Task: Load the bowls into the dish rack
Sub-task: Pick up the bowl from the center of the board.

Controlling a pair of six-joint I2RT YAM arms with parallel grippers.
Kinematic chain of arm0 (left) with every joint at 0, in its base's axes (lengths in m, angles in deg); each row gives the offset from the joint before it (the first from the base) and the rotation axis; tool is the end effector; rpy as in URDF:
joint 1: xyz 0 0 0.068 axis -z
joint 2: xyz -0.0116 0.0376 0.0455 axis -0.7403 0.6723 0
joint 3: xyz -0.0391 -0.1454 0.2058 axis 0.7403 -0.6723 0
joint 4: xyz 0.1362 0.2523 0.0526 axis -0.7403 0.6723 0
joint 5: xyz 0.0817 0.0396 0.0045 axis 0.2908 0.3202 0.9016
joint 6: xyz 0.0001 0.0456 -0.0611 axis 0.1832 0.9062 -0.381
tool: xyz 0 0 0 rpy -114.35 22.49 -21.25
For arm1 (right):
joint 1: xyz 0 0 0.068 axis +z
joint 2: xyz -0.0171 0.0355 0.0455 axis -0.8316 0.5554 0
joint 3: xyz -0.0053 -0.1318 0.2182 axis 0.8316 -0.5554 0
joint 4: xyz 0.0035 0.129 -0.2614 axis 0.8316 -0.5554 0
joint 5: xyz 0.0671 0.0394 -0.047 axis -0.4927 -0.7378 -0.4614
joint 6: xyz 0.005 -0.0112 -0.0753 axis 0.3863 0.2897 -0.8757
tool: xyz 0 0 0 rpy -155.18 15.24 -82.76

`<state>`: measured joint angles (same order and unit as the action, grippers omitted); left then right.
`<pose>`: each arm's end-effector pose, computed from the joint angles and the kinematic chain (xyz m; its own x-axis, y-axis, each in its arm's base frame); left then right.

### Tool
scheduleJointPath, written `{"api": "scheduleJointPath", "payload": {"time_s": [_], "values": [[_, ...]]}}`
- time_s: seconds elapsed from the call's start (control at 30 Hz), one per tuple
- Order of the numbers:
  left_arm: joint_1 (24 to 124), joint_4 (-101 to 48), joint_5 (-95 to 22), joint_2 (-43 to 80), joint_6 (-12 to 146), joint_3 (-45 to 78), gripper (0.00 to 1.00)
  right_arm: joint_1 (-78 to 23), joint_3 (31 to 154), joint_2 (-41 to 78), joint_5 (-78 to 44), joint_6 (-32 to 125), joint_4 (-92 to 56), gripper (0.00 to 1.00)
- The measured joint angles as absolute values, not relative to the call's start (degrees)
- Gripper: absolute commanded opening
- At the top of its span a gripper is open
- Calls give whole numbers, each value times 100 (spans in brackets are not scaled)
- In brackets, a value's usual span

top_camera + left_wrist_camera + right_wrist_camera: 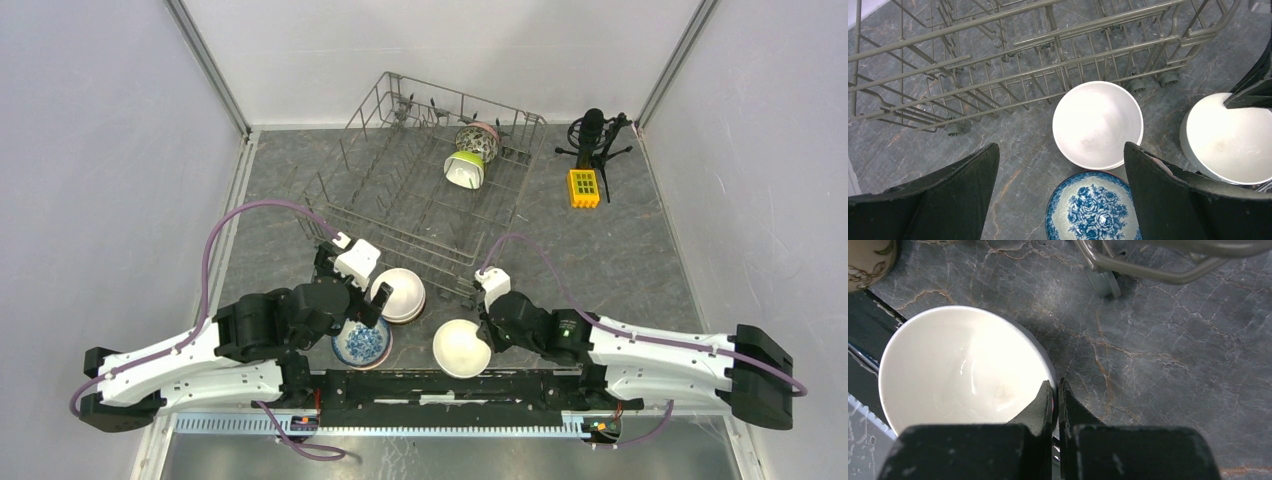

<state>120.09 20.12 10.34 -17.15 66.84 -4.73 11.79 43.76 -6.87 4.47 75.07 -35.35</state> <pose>0.0979 -0.1745 0.3135 -0.2805 0.3664 -0.8872 0.5412 0.8237 0.1690 0.1063 0.2228 0.1348 -0.7091 -0.2612 -0.6549 -0.5290 0.8112 0.2493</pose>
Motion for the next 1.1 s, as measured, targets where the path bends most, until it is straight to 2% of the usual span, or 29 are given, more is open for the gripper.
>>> {"api": "scheduleJointPath", "payload": {"time_s": [0.37, 0.83, 1.1], "values": [[12009, 2012, 1041, -1728, 6684, -473, 100, 1188, 4933, -1369, 617, 6915, -4165, 0], [12009, 2012, 1067, -1863, 6684, -471, 100, 1188, 6772, -1572, 350, 5947, -5181, 0], [12009, 2012, 1067, -1863, 6684, -469, 100, 1188, 7733, -1526, 906, 5669, -5393, 0]]}}
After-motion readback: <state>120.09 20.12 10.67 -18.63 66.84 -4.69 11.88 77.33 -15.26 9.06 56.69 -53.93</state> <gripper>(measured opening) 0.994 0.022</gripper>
